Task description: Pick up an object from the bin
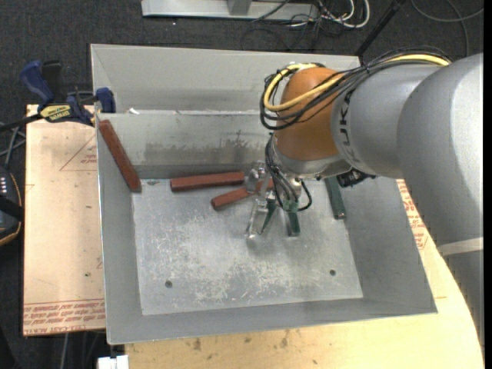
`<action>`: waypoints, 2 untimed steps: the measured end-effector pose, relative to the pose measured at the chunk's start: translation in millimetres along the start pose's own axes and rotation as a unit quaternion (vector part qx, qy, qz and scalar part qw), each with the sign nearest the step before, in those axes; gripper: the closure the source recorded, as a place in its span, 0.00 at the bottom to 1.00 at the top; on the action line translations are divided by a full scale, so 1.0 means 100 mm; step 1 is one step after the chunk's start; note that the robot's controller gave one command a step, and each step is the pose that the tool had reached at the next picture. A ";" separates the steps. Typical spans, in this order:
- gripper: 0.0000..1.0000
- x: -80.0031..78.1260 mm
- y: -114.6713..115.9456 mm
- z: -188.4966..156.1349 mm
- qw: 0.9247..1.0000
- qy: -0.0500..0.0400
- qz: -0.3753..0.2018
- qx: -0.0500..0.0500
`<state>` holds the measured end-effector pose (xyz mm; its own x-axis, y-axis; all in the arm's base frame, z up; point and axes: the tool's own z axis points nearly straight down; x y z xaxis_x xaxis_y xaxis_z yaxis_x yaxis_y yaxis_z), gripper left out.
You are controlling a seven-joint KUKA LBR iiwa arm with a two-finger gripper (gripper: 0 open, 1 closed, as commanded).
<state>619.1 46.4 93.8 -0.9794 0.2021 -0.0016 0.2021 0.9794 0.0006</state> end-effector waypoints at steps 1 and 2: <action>1.00 0.09 0.41 0.20 1.000 -0.003 0.021 -0.002; 1.00 0.09 0.41 0.20 1.000 -0.003 0.020 -0.002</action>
Offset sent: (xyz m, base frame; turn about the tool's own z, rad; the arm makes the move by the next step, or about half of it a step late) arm 0.0000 0.0000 0.0000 0.0000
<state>618.3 88.4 73.8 -0.9703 0.2417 -0.0070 0.2417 0.9703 0.0040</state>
